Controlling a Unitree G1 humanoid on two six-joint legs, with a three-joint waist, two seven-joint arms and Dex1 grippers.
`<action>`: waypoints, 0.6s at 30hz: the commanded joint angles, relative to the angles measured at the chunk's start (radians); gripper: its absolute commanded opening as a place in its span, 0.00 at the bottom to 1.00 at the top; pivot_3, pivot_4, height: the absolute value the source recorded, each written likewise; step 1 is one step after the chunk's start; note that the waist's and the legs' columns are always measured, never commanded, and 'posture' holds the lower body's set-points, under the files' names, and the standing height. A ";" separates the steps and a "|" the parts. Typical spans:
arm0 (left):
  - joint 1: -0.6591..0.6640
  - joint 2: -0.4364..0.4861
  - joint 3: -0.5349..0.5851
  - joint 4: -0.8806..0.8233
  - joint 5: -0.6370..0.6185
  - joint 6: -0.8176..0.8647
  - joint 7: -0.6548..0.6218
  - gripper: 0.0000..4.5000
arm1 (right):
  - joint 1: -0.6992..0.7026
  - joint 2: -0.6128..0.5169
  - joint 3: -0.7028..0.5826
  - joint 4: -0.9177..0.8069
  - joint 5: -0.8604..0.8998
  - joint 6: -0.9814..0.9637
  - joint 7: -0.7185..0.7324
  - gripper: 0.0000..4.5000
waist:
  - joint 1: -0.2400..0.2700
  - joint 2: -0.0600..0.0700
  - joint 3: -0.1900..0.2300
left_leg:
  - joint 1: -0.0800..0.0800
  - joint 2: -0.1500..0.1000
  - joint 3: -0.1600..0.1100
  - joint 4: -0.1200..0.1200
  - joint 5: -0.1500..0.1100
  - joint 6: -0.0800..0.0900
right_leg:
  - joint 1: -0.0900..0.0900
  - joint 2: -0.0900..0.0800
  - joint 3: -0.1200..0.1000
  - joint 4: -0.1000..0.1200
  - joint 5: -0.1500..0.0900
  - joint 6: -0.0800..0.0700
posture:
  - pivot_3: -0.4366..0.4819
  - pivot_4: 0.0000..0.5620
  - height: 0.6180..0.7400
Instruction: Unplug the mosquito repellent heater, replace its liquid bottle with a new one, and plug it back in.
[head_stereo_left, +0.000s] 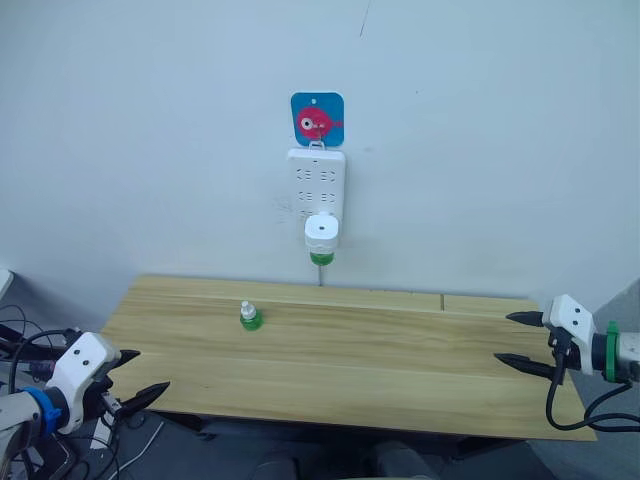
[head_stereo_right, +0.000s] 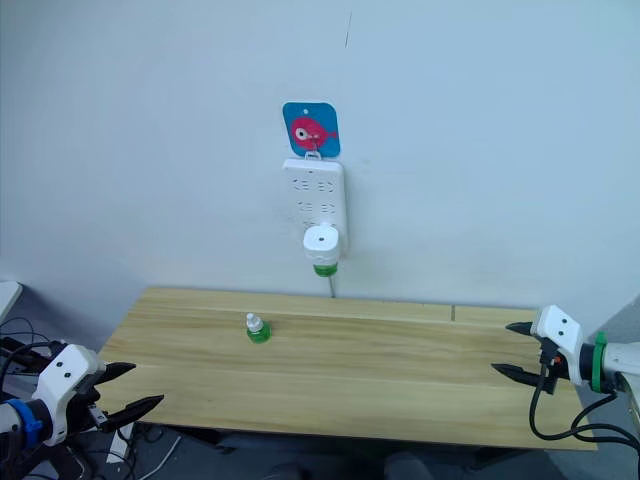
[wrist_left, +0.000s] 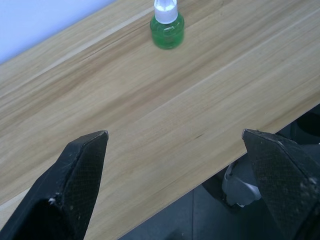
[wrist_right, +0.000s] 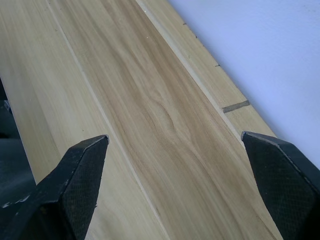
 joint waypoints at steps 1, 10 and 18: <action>-0.012 0.014 0.017 -0.027 -0.010 -0.007 -0.007 1.00 | -0.001 -0.026 -0.015 -0.027 -0.002 -0.001 0.006 0.99 | 0.000 0.000 0.000 | 0.000 0.000 0.000 0.000 0.000 0.000 | 0.000 0.000 0.000 0.000 0.000 0.000 | 0.51 0.02 0.95; -0.040 0.018 0.027 0.005 -0.041 -0.042 -0.091 1.00 | 0.011 -0.041 -0.018 -0.031 -0.005 -0.001 0.005 0.99 | 0.001 0.000 -0.001 | 0.001 0.000 0.000 0.000 0.000 0.000 | 0.001 0.000 0.000 0.000 0.000 0.000 | 0.51 0.02 0.95; -0.076 0.022 0.038 0.027 -0.072 -0.012 -0.126 1.00 | 0.019 -0.051 -0.026 -0.032 -0.002 0.001 0.002 0.99 | 0.001 0.000 -0.001 | 0.002 0.000 0.000 0.000 0.000 0.000 | 0.002 0.000 0.000 0.000 0.000 0.000 | 0.50 0.02 0.95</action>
